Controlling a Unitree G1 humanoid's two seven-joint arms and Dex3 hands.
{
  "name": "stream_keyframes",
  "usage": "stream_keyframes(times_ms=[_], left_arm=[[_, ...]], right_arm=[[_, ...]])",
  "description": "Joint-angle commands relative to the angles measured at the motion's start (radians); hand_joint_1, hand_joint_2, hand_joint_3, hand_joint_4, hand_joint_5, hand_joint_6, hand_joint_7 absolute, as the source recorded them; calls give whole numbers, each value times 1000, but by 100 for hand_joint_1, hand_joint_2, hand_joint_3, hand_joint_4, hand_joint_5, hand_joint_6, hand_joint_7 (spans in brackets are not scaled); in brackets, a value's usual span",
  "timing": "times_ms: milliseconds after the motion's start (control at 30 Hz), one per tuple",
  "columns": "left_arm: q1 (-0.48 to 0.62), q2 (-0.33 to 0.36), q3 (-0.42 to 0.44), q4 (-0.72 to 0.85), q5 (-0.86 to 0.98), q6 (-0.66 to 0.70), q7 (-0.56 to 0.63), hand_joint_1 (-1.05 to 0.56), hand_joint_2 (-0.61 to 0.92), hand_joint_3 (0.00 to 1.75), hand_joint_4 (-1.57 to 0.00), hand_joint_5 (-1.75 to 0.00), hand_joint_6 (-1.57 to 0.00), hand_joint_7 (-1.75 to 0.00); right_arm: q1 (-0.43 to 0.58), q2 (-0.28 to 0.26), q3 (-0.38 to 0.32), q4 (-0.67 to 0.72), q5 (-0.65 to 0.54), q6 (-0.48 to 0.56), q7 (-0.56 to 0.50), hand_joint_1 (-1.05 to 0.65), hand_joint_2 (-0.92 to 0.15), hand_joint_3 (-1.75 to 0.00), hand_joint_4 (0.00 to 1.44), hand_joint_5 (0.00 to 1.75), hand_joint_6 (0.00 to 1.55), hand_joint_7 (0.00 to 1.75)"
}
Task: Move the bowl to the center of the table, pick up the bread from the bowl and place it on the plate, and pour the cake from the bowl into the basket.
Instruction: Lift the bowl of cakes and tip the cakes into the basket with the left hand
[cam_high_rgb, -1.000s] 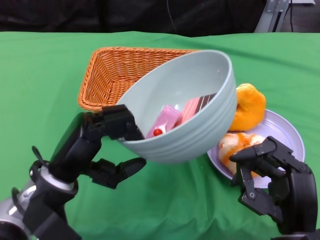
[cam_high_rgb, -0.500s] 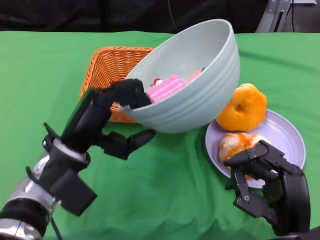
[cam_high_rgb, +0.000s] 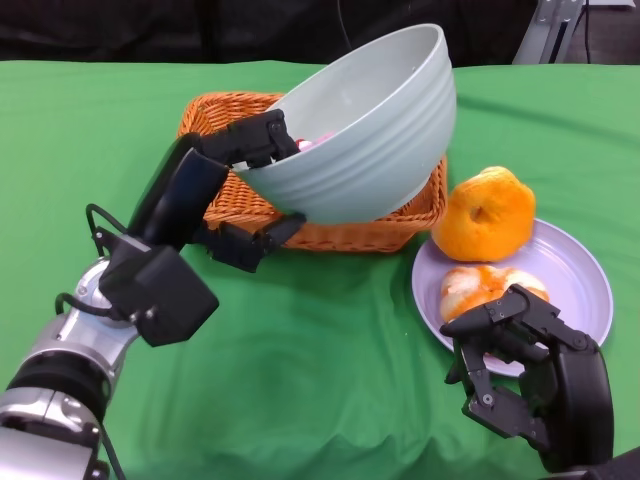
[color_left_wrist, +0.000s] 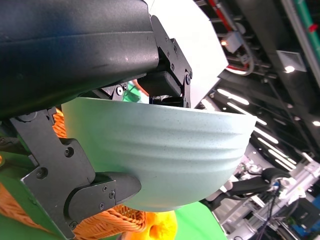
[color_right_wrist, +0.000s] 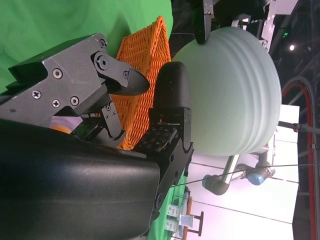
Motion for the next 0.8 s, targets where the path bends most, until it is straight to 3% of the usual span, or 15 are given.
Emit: stream_keyframes(times_ms=[33,533,800], left_arm=[[-62,-12,14,14,-2,19,8,3,50,122,-68,-175,-69,-159],[-134,-108,72,48,-58,143,-57,-4,51,124,-68,-175,-66,-159],[-156,-157,110,43,-91,217,-75,-6,60,111,-71,-175,-65,-152]], right_arm=[[1,-5,-3,7,-3,-8,-11,-9,-62,-87,83,153,78,114],[9,-7,12,3,-13,-1,-18,-9,-57,-96,85,153,77,119],[-5,-17,11,23,-5,-28,-10,-9,-59,-96,85,152,76,119]])
